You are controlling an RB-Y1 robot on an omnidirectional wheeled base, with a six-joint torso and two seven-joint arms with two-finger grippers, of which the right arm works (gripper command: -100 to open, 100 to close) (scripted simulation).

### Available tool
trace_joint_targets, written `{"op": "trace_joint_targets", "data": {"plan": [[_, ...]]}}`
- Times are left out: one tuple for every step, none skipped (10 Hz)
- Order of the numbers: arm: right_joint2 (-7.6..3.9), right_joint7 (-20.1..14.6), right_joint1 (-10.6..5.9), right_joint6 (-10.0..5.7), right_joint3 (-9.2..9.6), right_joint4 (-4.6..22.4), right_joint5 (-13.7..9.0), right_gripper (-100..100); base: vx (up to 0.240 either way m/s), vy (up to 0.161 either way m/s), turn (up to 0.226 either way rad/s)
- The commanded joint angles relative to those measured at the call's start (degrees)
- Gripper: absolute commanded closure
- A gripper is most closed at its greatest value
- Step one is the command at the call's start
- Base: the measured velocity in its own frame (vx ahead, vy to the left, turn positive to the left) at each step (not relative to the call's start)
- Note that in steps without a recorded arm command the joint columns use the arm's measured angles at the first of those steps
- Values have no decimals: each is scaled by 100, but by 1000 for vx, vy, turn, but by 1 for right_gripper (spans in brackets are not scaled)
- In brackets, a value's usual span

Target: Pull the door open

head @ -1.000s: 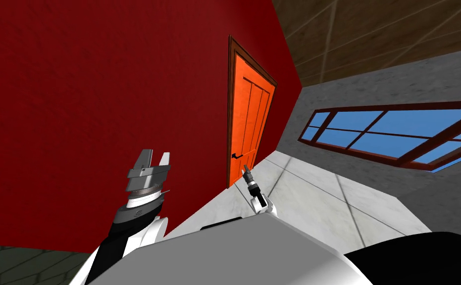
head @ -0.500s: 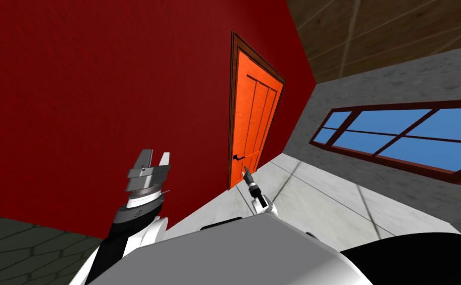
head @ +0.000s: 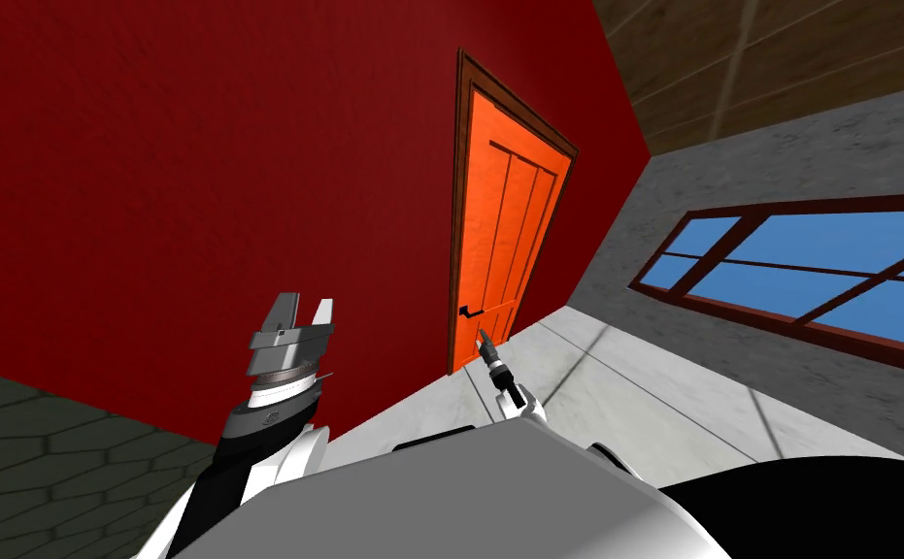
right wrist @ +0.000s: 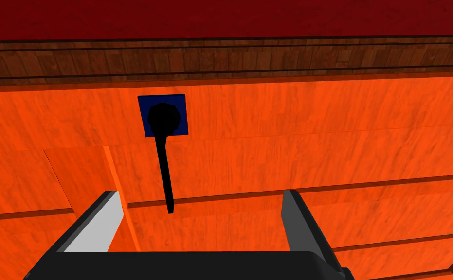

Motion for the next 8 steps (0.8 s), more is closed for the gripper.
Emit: {"op": "trace_joint_targets", "data": {"plan": [[-26, -27, -58, -32, 9, 172, 2, -100, 37, -109, 135], [-41, -41, -102, -66, 13, 302, 3, -100, 51, -102, 131], [-56, -56, -147, -101, 17, 431, 4, -100, 28, -91, 122], [-70, -71, -191, -136, 21, 560, 5, -100, 10, -104, 118], [-70, -71, -191, -136, 21, 560, 5, -100, 13, -73, 35], [-94, -94, -263, -193, 28, 769, 7, -100, 27, -78, 116], [-105, -106, -299, -220, 32, 872, 7, -100, 28, -89, 148], [-116, -118, -334, -248, 35, 975, 8, -100, 26, -87, 115]]}}
